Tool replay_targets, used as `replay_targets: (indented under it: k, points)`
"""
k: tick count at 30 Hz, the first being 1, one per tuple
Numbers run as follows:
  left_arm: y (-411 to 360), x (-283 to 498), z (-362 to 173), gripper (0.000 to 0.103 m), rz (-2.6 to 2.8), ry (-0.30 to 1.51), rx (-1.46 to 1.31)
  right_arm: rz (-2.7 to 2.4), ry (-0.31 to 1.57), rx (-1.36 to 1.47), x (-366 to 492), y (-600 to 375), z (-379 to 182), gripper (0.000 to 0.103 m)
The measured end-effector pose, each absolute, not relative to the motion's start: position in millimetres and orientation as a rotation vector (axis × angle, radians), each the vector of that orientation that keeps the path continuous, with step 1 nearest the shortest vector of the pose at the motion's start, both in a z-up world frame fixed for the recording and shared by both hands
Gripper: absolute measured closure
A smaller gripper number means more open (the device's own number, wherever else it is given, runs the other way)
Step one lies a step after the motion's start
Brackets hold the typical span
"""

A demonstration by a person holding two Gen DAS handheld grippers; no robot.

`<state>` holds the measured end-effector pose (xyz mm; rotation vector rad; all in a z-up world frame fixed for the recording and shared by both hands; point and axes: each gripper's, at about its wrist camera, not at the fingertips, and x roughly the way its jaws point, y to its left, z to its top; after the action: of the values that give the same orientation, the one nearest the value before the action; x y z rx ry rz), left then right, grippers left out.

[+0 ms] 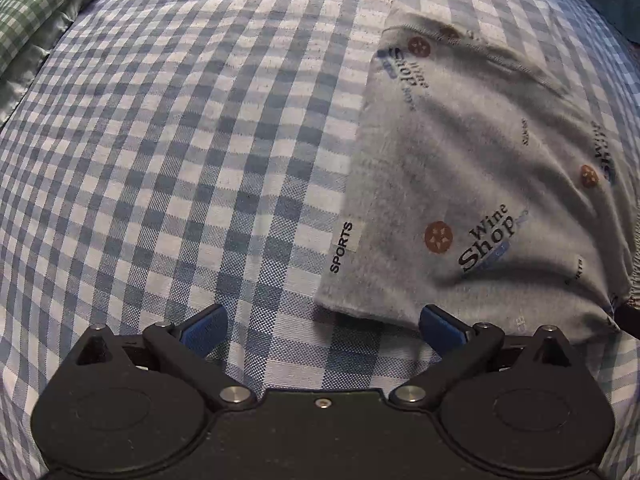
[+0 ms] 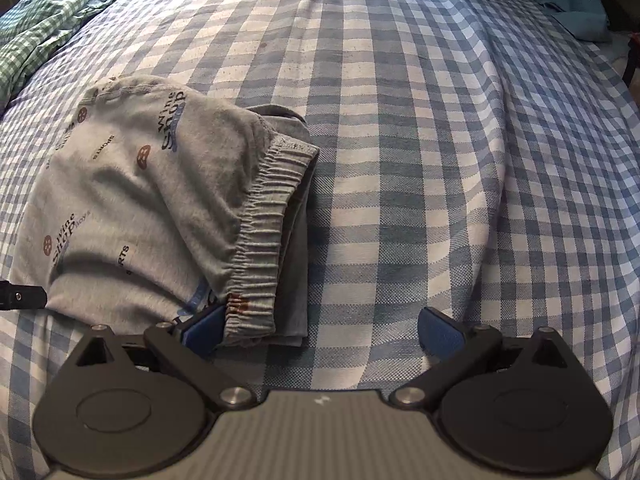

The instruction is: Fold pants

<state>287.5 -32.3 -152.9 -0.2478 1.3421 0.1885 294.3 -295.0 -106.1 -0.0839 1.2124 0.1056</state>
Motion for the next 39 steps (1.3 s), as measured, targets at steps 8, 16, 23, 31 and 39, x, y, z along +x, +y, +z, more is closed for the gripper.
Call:
replay_targets:
  k: [8,16,23,31,39]
  points:
    - [-24.2,300.9,-132.9,0.001,0.083,1.177,-0.258,0.244,1.102,-0.041,336.7,-301.5,-82.9,0.000]
    - [-27.9,343.0,-145.0,0.001,0.075,1.217,-0.286,0.356,1.259,0.022,399.2,-288.8,-120.5,0.000]
    - [-32.3,344.0,-172.7,0.000,0.104,1.270,-0.242,0.391,1.335,-0.093,415.7,-273.4,-138.3,0.000]
    - [-32.1,343.2,-174.2,0.000,0.105,1.249,-0.235,0.390,1.280,-0.122,407.2,-272.7,-136.3,0.000]
    - [-36.1,336.3,-170.7,0.000,0.120,1.243,-0.234,0.381,1.257,-0.124,401.6,-277.4,-134.9,0.000]
